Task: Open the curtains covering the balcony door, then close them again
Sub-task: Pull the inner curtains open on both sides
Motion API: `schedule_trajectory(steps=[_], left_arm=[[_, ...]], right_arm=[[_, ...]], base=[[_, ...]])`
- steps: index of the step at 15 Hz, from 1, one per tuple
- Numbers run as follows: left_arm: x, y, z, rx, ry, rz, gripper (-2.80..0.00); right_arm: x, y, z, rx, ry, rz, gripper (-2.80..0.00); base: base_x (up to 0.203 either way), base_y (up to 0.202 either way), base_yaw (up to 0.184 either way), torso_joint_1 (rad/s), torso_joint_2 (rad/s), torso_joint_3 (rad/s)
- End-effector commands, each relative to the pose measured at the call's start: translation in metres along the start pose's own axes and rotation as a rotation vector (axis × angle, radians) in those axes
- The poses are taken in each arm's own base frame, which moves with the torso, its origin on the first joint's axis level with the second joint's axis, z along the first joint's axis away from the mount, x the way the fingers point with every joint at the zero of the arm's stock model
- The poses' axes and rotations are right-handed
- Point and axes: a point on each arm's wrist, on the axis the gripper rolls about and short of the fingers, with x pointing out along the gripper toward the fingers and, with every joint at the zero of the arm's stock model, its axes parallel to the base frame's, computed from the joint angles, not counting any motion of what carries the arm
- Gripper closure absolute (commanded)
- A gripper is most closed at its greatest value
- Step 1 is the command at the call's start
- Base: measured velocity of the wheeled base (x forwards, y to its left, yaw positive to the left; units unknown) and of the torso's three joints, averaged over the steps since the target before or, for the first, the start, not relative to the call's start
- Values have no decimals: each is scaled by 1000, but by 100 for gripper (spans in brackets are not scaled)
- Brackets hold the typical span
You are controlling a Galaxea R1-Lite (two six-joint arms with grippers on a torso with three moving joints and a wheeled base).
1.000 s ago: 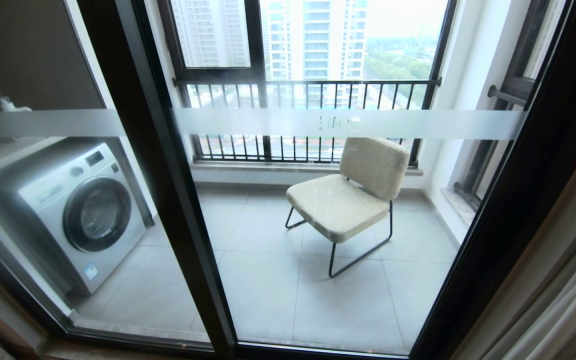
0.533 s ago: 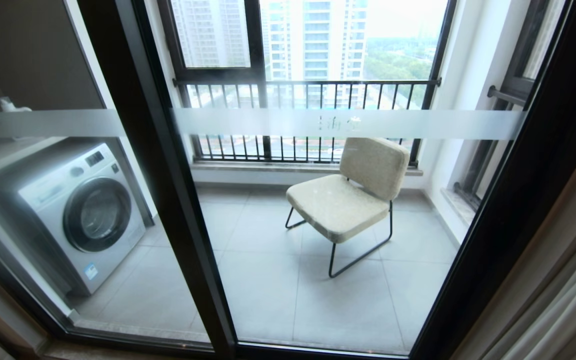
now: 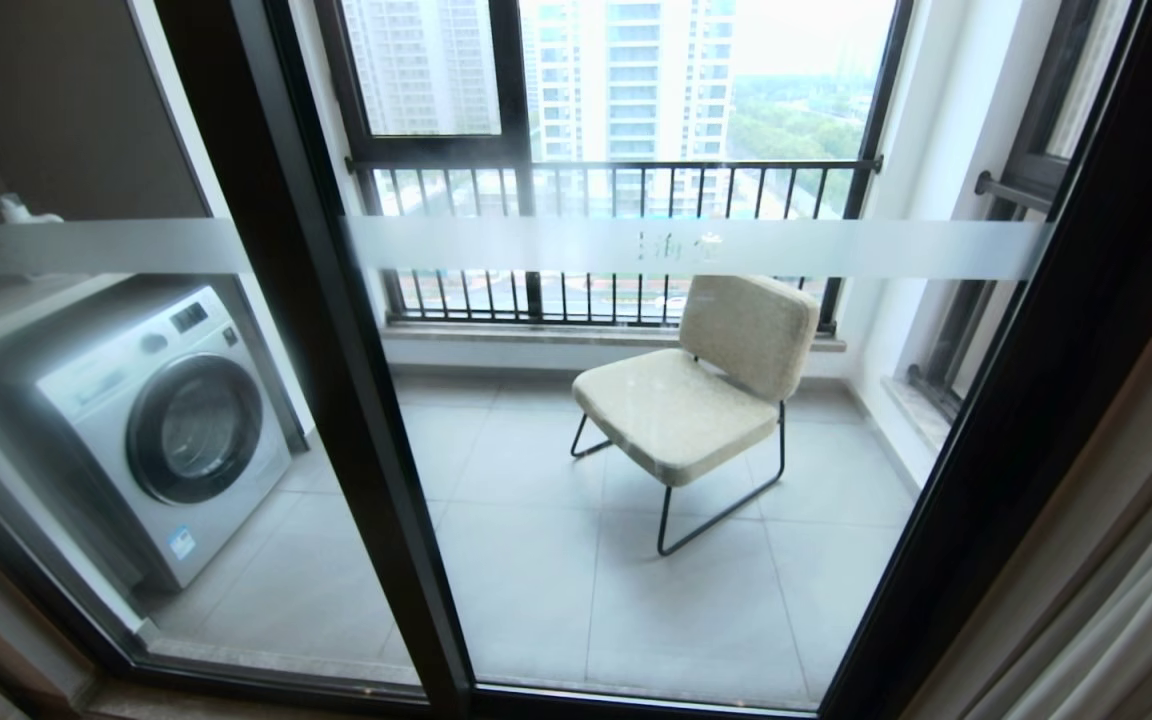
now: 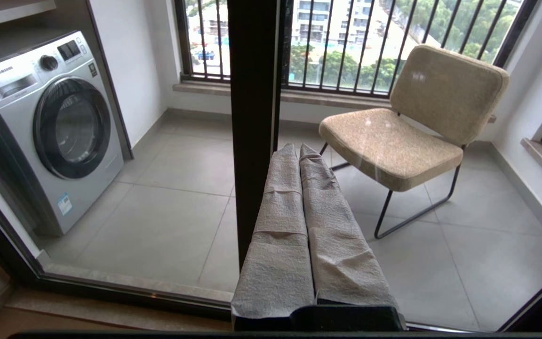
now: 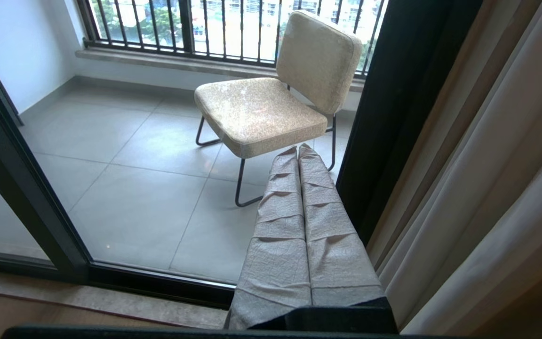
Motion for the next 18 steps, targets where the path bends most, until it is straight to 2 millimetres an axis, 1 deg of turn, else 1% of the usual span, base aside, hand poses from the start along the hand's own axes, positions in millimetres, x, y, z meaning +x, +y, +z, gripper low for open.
schedule_trajectory(steps=[1,18], left_arm=[[0,0,0,-1,0,0,0],[0,0,0,-1,-1,0,0]], right_arm=[[0,0,0,23,1,-6,0],[0,0,0,31,2,-9,0]], base=[[0,0,0,0,0,0],[0,0,0,0,0,0]])
